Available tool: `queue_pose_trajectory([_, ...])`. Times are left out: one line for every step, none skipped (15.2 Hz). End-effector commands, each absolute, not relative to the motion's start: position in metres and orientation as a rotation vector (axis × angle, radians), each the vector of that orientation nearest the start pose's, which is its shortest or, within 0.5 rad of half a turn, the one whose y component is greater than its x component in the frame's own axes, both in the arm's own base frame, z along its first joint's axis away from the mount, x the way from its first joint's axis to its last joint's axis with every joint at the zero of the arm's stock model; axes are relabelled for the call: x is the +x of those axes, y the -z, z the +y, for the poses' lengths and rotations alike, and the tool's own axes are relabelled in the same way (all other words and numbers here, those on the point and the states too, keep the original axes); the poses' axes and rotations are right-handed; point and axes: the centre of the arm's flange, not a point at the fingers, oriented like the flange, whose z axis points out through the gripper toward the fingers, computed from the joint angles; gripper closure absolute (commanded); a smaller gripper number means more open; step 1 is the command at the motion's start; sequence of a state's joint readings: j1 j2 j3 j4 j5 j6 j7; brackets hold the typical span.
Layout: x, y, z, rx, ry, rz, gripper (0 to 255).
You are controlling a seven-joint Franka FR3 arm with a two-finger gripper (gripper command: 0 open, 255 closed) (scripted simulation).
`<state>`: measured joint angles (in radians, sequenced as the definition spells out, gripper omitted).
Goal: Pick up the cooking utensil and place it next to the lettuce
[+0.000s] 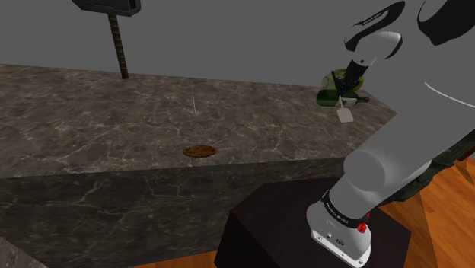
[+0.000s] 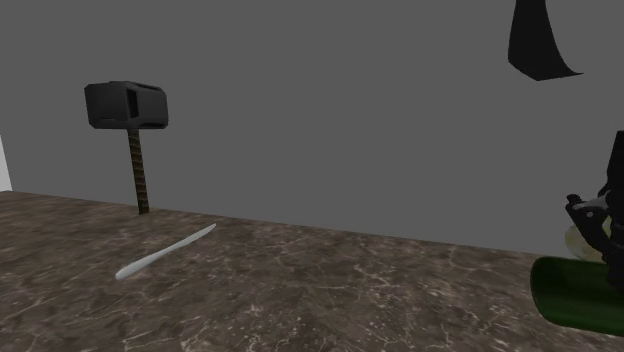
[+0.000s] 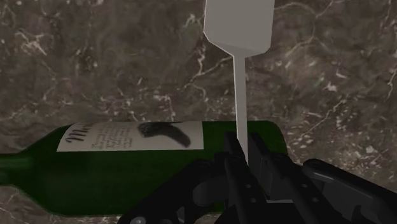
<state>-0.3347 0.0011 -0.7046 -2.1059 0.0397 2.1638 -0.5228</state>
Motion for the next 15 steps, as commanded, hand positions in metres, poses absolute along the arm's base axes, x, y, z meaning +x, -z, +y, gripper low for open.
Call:
queue_pose_trajectory([0.280,-0.411,-0.471,-3.044,0.101,0.839,255])
queue_pose_trajectory([0.280,-0.406,-0.471,-3.044,0.101,0.839,255])
queue_pose_trajectory([0.280,-0.401,-0.471,-3.044,0.101,0.839,255])
queue_pose_trajectory([0.280,-0.395,-0.471,-3.044,0.101,0.839,255])
queue_pose_trajectory([0.280,-0.390,-0.471,-3.044,0.101,0.839,255])
queue_pose_trajectory([0.280,-0.385,-0.471,-3.044,0.101,0.839,255])
queue_pose_trajectory([0.280,-0.380,-0.471,-3.044,0.101,0.839,255])
queue_pose_trajectory([0.280,-0.374,-0.471,-3.044,0.101,0.839,255])
queue_pose_trajectory([0.280,-0.369,-0.471,-3.044,0.101,0.839,255])
queue_pose_trajectory([0.280,-0.364,-0.471,-3.044,0.101,0.839,255])
queue_pose_trajectory([0.280,-0.358,-0.471,-3.044,0.101,0.839,255])
queue_pose_trajectory([0.280,-0.350,-0.471,-3.044,0.101,0.839,255])
queue_pose_trajectory([0.280,-0.350,-0.471,-3.044,0.101,0.839,255])
queue_pose_trajectory([0.280,-0.350,-0.471,-3.044,0.101,0.839,255])
queue_pose_trajectory([0.280,-0.350,-0.471,-3.044,0.101,0.839,255])
